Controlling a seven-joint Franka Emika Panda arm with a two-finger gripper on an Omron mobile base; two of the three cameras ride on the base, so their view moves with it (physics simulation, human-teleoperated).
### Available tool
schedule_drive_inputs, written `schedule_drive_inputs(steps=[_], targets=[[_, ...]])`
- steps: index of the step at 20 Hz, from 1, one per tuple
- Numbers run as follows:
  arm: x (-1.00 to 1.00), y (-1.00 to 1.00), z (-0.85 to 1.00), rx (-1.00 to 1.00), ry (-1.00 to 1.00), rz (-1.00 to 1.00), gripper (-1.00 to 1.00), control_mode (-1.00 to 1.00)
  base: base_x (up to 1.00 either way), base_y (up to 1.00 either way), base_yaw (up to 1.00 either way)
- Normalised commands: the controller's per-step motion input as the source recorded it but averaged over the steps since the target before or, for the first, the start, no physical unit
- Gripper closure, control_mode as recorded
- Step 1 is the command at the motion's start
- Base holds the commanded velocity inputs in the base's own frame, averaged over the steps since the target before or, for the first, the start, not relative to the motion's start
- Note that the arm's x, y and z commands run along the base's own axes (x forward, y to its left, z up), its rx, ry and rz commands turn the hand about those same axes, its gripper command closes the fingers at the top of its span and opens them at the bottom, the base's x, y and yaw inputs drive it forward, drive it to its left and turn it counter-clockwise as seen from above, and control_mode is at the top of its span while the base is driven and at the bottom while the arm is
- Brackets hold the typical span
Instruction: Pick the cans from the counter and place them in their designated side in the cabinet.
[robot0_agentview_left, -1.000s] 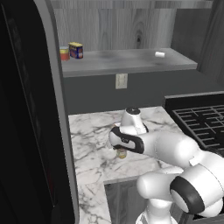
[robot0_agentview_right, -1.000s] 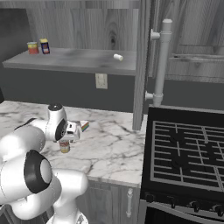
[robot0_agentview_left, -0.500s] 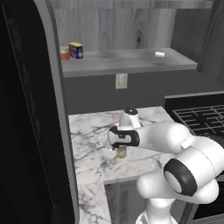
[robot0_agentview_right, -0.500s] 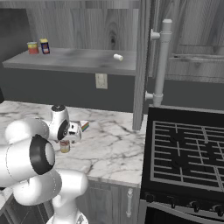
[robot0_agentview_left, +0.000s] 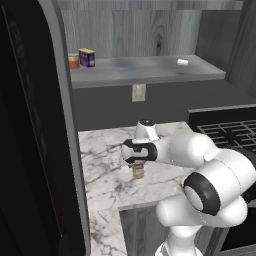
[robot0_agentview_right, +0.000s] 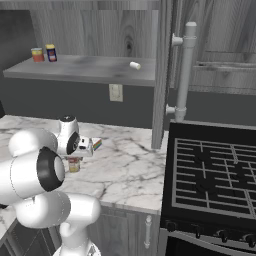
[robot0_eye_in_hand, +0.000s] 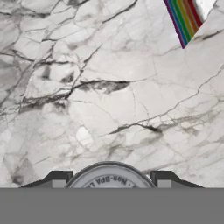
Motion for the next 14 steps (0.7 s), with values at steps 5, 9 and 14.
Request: schedule_drive_inputs(steps=[5,9,14], targets=[[-0.09,0.0,0.17,0.0,-0.02,0.0,1.0,-1.0,0.0,0.0,0.0],[-0.03,0.0,0.26,0.0,-0.03,0.0,1.0,-1.0,0.0,0.0,0.0],[0.0,0.0,0.34,0.0,-0.02,0.0,1.0,-1.0,0.0,0.0,0.0]])
